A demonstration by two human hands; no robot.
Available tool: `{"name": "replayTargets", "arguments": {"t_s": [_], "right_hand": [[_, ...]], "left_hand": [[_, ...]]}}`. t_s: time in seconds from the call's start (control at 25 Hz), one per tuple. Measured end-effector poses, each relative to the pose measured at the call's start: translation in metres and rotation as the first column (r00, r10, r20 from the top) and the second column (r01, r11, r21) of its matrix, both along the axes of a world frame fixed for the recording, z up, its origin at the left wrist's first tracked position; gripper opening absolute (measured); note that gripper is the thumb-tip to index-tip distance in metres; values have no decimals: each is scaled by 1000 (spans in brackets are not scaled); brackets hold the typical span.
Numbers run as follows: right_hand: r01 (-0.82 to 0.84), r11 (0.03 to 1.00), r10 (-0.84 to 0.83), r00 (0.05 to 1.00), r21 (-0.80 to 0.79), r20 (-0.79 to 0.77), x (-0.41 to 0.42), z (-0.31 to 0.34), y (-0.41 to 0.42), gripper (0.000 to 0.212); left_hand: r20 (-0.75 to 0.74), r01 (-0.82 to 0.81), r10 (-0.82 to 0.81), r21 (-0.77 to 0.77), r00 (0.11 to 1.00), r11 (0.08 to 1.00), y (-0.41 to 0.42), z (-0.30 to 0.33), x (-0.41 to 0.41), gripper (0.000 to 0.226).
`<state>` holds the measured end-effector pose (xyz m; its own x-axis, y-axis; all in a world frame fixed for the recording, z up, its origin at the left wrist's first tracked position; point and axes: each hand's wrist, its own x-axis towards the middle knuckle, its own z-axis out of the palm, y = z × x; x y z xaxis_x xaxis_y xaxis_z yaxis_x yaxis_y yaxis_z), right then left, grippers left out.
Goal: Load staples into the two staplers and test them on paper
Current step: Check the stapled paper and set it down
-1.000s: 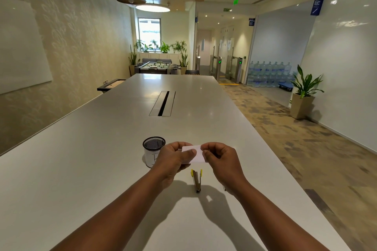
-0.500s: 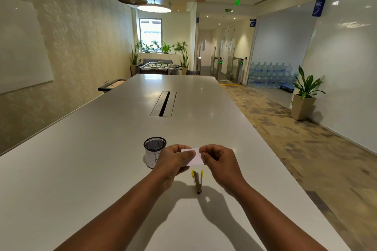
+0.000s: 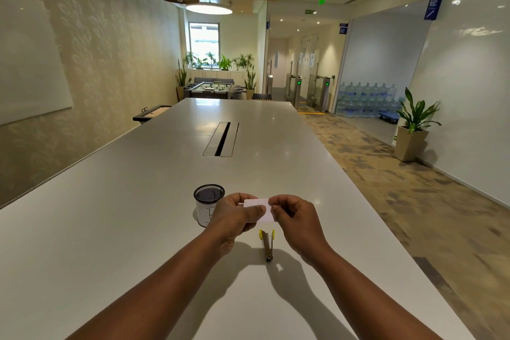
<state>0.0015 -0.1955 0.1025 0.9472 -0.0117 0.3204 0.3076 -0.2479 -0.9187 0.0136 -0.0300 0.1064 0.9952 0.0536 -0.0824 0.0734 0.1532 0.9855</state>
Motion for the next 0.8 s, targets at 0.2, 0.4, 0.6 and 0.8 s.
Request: {"name": "replayTargets", "arguments": {"t_s": [0.2,0.4,0.6,0.8], "right_hand": [[-30,999,30,999,-28,14,1,0,1,21],[-103,983,121,987,155,-108,3,-6,2,45],[-55,983,86,981,173,-176,13,-10,10,10],[-46,998,52,988,42,-146,27,-19,20,9]], "left_hand": [[14,-108,107,2,994,994,-2,-7,7,12],[92,-105,108,-35,990,994,8,-8,5,16],[76,15,-23,98,997,995,22,-24,-1,33],[46,-123,117,179,992,976,50,-44,0,19]]}}
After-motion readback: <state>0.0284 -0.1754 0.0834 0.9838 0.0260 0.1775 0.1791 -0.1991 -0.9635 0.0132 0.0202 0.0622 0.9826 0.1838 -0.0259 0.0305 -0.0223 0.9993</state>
